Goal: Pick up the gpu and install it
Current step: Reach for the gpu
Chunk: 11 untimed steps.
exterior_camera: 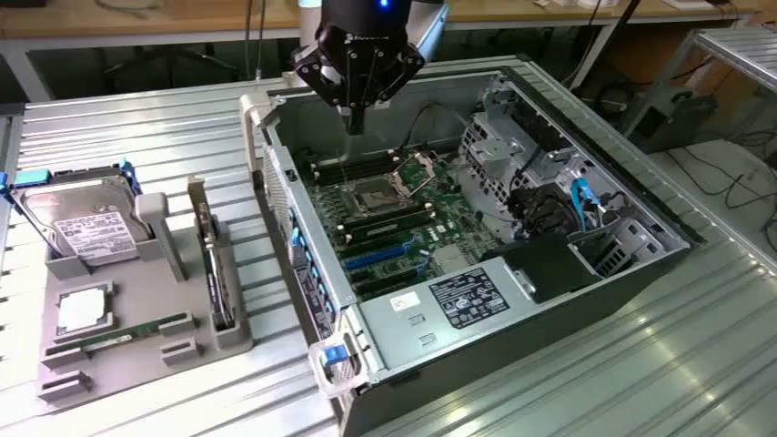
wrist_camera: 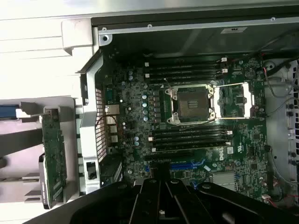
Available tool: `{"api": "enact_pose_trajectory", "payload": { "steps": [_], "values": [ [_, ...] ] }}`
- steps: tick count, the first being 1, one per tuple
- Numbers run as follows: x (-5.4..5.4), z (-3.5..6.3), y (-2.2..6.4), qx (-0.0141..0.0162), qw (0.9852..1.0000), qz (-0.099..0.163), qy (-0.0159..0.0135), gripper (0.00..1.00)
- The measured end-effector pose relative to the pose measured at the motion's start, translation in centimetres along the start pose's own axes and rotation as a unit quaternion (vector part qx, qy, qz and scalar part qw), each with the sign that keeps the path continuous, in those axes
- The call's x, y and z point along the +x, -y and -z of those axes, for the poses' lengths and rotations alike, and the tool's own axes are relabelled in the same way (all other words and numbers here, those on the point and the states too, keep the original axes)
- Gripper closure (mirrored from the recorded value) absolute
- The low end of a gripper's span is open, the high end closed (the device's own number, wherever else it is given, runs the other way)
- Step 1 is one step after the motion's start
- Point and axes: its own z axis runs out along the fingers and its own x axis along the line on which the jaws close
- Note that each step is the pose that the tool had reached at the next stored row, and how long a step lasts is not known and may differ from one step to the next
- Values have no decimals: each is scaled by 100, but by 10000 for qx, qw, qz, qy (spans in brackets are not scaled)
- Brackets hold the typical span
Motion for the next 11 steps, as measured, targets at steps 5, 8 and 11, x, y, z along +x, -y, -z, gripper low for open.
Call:
{"api": "enact_pose_trajectory", "payload": {
  "steps": [5,8,11],
  "values": [
    [0,0,0,0,10000,0,0,89],
    [1,1,3,0,10000,0,0,89],
    [42,2,22,0,10000,0,0,89]
  ]
}}
